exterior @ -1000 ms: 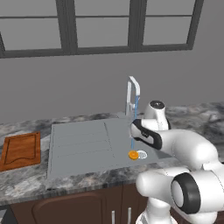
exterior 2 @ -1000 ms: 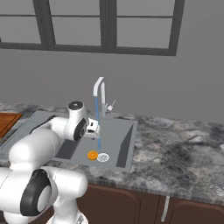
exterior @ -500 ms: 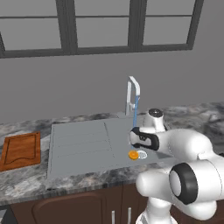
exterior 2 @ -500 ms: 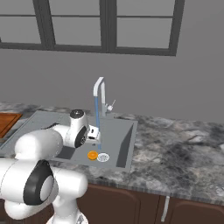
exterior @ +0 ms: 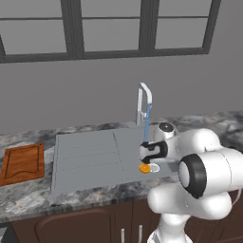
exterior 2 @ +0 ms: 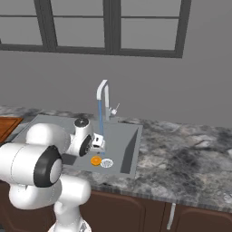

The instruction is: Pick the orange from the sink and place it on the cutting board to airdry. Then turn off the sink faucet.

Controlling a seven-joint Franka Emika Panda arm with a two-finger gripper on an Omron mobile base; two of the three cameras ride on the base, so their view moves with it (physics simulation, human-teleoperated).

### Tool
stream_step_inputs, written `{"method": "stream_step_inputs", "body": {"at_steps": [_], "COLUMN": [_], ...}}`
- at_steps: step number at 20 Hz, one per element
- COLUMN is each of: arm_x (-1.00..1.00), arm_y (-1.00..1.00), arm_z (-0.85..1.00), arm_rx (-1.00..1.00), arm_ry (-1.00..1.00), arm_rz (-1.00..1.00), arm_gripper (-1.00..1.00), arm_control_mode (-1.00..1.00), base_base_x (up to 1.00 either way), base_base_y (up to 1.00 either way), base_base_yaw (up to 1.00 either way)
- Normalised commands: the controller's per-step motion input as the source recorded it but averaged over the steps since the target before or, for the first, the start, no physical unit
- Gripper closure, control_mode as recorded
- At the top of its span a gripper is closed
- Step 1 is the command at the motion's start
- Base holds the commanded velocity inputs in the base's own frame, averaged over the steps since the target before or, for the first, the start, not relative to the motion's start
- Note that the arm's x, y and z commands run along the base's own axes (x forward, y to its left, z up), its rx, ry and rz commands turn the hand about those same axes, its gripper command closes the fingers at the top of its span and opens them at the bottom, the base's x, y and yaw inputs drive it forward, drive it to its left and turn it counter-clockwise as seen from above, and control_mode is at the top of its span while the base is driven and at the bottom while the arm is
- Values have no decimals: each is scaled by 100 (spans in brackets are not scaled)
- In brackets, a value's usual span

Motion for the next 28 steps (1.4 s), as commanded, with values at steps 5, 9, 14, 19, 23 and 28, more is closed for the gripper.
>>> {"method": "stream_step_inputs", "body": {"at_steps": [5, 9, 14, 19, 23, 28], "arm_x": [11, 12, 19, 19, 15, 1], "arm_y": [0, 0, 0, 0, 0, 0], "arm_z": [-31, -21, -22, -24, -26, -28], "arm_rx": [0, 0, 0, 0, 0, 0], "arm_ry": [0, 0, 0, -1, -3, 0], "arm_rz": [0, 0, 0, 0, 0, 0], "arm_gripper": [-100, -100, -100, -100, -100, -100], "arm_control_mode": [-100, -100, -100, -100, -100, -100], "base_base_x": [0, 0, 0, 0, 0, 0], "base_base_y": [0, 0, 0, 0, 0, 0], "base_base_yaw": [0, 0, 0, 0, 0, 0]}}
